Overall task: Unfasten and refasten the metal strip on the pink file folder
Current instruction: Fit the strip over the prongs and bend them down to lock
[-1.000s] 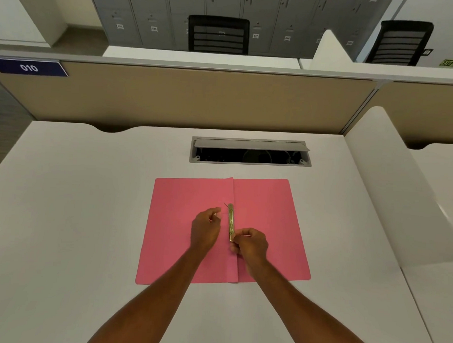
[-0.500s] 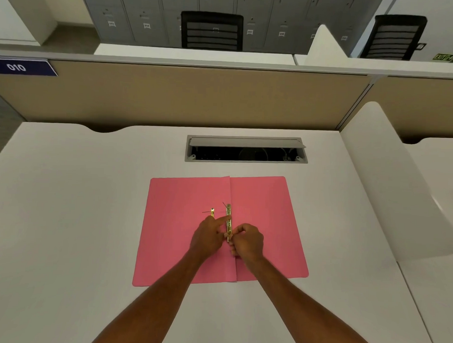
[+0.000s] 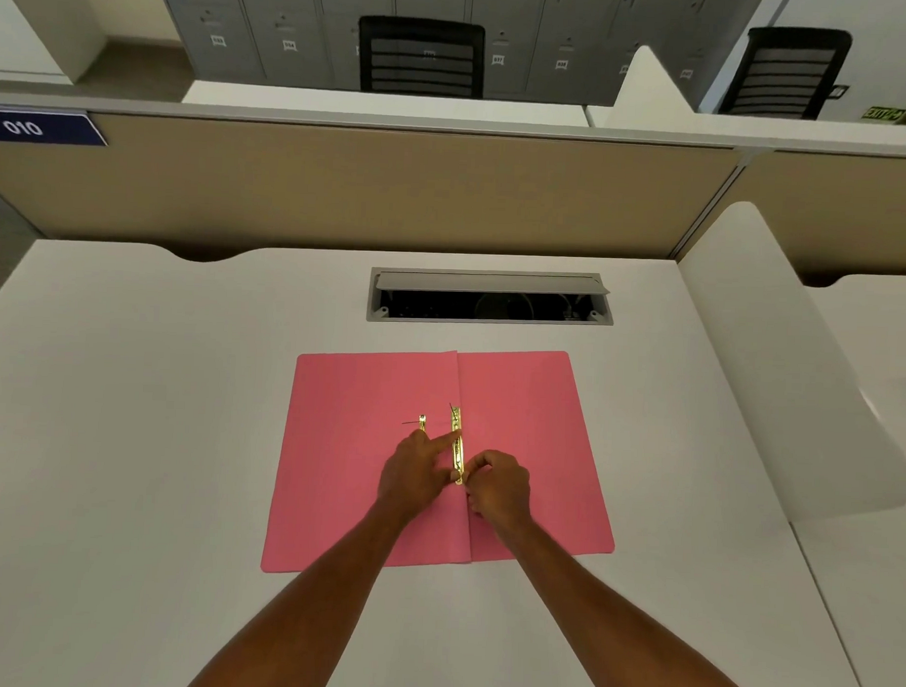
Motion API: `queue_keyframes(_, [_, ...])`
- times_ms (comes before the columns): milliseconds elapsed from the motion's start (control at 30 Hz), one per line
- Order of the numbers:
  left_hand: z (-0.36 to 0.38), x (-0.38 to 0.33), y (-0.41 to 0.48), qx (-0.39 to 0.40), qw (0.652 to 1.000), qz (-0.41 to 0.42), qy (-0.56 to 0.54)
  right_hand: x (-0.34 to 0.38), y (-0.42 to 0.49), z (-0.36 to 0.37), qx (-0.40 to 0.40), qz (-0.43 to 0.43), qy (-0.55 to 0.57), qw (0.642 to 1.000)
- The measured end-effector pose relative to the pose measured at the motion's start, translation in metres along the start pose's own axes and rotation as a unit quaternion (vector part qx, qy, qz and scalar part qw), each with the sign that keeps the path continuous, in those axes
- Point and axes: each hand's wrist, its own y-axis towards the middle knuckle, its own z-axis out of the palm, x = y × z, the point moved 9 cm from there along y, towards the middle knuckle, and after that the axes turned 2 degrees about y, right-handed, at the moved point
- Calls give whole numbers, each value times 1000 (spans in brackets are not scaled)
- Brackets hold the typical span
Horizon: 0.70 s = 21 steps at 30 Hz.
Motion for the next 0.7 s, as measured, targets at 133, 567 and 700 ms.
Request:
queue_keyframes(133, [-1,0,-1,-6,1000,-5,10,-2,0,-1,6,10,33,999])
queue_keyframes(567, [-6,-5,1,-20,999,17,32,-2,1,4,21,90,115,989])
queue_keyframes(700, [-9,-3,5,-18,1000,-13,-15,-3,-2,14,45,99,86,990])
